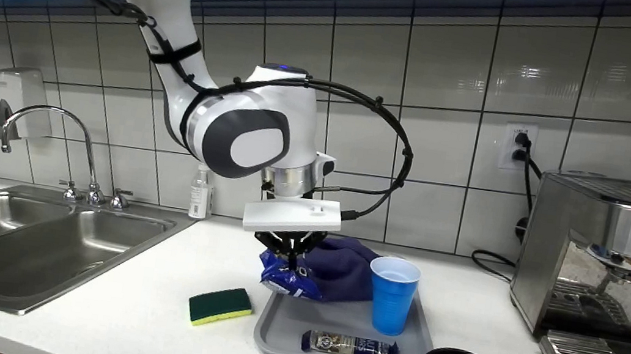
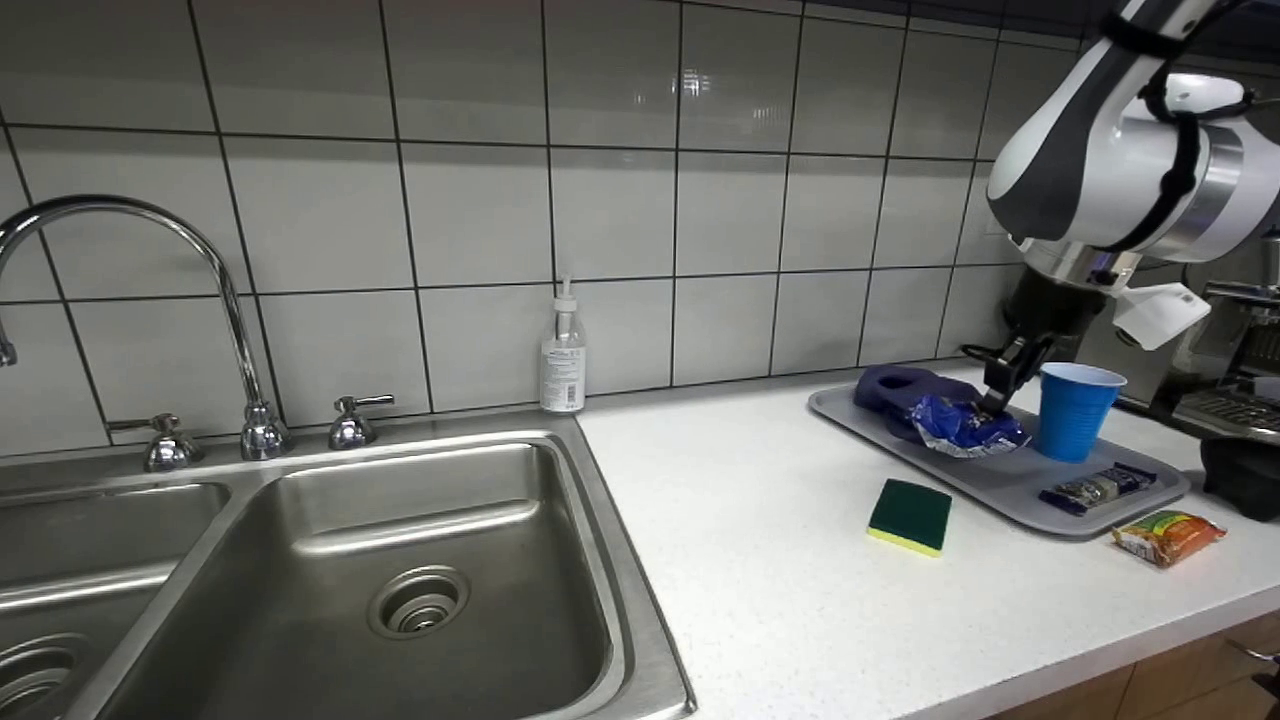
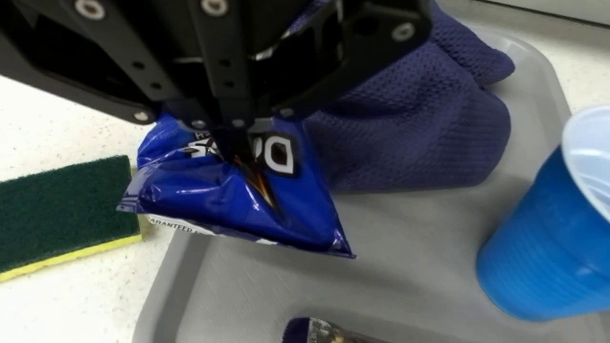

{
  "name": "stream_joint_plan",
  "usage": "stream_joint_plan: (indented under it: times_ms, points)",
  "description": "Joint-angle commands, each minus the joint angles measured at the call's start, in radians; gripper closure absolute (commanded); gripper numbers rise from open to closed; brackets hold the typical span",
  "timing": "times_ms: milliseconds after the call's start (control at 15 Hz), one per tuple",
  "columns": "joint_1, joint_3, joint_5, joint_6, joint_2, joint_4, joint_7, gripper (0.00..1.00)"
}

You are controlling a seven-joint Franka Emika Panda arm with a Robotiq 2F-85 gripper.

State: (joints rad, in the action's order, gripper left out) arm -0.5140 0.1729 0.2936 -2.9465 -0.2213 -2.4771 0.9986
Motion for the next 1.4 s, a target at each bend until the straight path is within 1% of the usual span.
stream_joint_plan:
  times_ms: [0, 467, 867, 1333]
  points:
    - [0.03, -0.054, -0.057, -0.037, 0.015, -0.025, -0.052, 1.0]
    - [0.095, -0.142, -0.138, -0.068, -0.013, -0.025, -0.129, 1.0]
    - [0.192, -0.236, -0.187, -0.103, -0.06, -0.012, -0.217, 1.0]
    - [0.288, -0.317, -0.181, -0.12, -0.092, -0.006, -0.252, 1.0]
